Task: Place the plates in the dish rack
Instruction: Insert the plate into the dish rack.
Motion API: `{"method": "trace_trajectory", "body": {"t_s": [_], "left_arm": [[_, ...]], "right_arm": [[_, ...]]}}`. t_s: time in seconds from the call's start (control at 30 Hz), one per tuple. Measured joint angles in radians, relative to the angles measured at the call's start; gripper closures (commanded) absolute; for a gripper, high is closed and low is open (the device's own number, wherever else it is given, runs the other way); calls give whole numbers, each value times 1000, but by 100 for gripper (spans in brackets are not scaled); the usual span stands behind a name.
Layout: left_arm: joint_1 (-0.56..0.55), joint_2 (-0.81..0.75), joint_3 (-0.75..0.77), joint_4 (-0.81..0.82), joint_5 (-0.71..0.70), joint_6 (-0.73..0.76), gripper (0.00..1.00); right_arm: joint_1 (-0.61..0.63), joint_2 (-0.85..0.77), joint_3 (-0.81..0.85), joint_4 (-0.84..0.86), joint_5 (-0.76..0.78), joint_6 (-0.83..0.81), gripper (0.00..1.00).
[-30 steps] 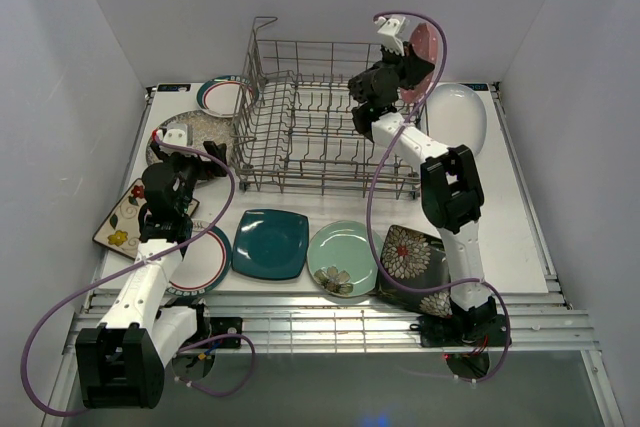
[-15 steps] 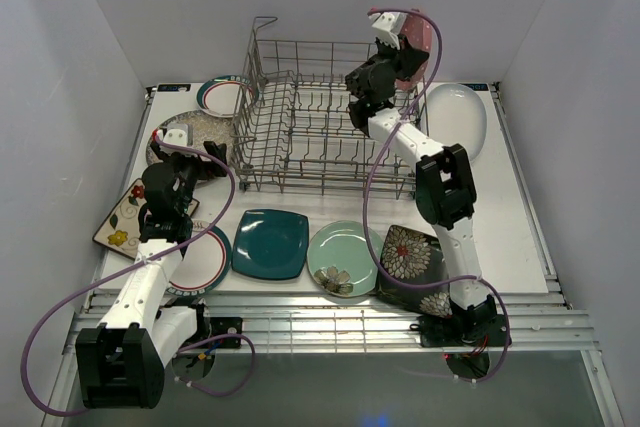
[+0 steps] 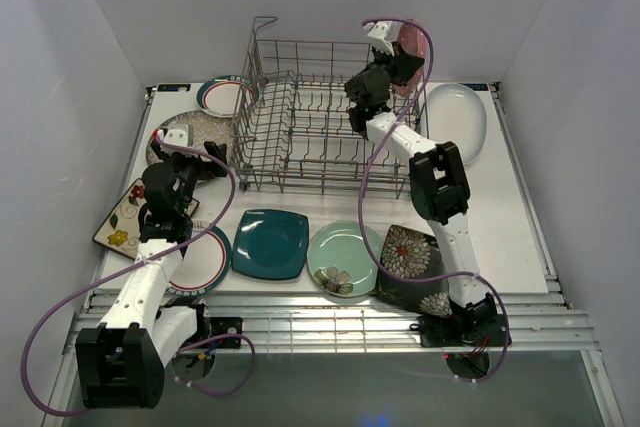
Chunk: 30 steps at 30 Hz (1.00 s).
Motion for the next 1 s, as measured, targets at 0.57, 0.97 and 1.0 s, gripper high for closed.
{"method": "trace_trajectory", "body": {"t_s": [0.57, 0.97, 1.0], "left_arm": [[0, 2, 0, 0, 0, 1, 2], [0, 2, 0, 0, 0, 2, 2], [0, 2, 0, 0, 0, 2, 2]], "right_arm": [[-29, 59, 27, -1, 0, 0, 92], [-25, 96, 67, -26, -23, 0, 92], [-25, 99, 71, -27, -23, -3, 92]]}}
